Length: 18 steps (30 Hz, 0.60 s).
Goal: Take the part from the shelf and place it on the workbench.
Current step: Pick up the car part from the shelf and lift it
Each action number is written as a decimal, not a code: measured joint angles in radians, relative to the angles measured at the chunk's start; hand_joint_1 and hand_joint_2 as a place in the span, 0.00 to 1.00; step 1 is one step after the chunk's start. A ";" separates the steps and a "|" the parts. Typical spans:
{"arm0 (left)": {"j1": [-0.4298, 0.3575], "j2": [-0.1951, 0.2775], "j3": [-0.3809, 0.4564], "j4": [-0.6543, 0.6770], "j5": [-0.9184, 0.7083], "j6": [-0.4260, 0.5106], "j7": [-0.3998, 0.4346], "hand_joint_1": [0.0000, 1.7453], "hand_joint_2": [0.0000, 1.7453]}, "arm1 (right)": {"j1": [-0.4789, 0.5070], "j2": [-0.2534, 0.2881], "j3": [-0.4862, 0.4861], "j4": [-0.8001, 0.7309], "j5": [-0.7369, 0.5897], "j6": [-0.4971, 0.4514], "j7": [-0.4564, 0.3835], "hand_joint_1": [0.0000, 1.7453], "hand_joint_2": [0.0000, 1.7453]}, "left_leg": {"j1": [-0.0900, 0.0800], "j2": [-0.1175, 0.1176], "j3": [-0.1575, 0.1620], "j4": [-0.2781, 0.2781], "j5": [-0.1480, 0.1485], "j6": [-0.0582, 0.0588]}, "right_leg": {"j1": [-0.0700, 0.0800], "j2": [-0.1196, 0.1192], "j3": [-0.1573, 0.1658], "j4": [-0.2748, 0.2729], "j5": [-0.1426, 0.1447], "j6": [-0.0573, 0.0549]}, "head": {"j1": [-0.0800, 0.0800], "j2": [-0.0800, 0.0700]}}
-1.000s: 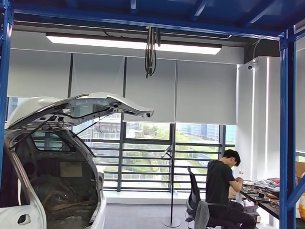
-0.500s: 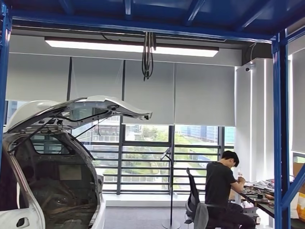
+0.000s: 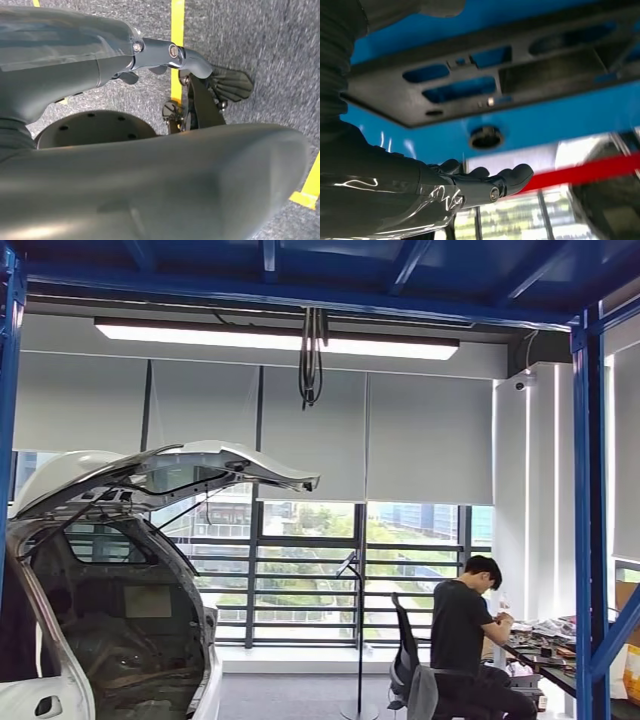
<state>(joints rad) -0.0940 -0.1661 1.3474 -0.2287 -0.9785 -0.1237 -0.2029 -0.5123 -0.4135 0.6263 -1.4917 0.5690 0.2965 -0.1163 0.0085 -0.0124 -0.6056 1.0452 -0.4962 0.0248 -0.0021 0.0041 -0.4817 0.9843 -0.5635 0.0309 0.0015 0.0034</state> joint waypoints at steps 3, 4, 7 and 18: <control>0.000 -0.005 0.000 0.002 0.000 -0.002 0.007 0.00 0.00 | -0.046 -0.033 0.069 0.077 -0.063 0.018 -0.009 0.00 1.00 | 0.000 0.000 0.000 0.000 0.000 0.000 | 0.000 0.000 0.000 0.000 0.000 0.000 | 0.000 0.000; 0.000 -0.007 0.000 0.002 0.000 -0.002 0.010 0.00 0.00 | -0.056 -0.041 0.087 0.098 -0.077 0.022 -0.011 0.00 1.00 | 0.000 0.000 0.000 0.000 0.000 0.000 | 0.000 0.000 0.000 0.000 0.000 0.000 | 0.000 0.000; -0.001 -0.011 0.000 0.003 0.001 -0.002 0.016 0.00 0.00 | -0.081 -0.058 0.133 0.146 -0.102 0.028 -0.014 0.00 1.00 | 0.000 0.000 0.000 0.000 0.000 0.000 | 0.000 0.000 0.000 0.000 0.000 0.000 | 0.000 0.000; -0.001 -0.022 0.000 0.004 0.004 -0.001 0.020 0.00 0.00 | -0.150 -0.058 0.236 0.267 -0.115 0.002 -0.030 0.00 1.00 | 0.001 0.000 0.000 0.000 0.000 0.000 | 0.001 0.000 0.000 0.000 0.000 0.000 | 0.000 0.000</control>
<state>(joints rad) -0.0953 -0.1878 1.3478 -0.2251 -0.9745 -0.1245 -0.1830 -0.6625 -0.4718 0.8619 -1.2248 0.4542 0.2984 -0.1466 0.0090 -0.0127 -0.6053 1.0451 -0.4961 0.0249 -0.0016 0.0039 -0.4816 0.9847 -0.5635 0.0309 0.0015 0.0034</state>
